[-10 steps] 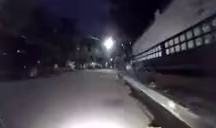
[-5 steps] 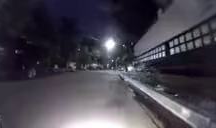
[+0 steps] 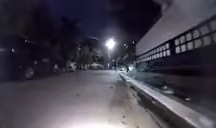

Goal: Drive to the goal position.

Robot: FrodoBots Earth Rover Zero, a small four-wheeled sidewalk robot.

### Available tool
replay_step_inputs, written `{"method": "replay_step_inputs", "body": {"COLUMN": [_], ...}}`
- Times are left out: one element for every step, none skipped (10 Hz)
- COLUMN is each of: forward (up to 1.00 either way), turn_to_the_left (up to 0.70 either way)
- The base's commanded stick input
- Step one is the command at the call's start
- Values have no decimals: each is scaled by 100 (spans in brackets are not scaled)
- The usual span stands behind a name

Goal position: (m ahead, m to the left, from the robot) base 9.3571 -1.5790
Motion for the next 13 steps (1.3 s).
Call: {"method": "replay_step_inputs", "body": {"forward": [50, 50, 50, 50, 50, 50, 50, 50, 50, 50, 50, 50, 50], "turn_to_the_left": [-38, 0, 0, 0, 0, 0, 0, 0, 0, 0, 0, 0, 0]}}
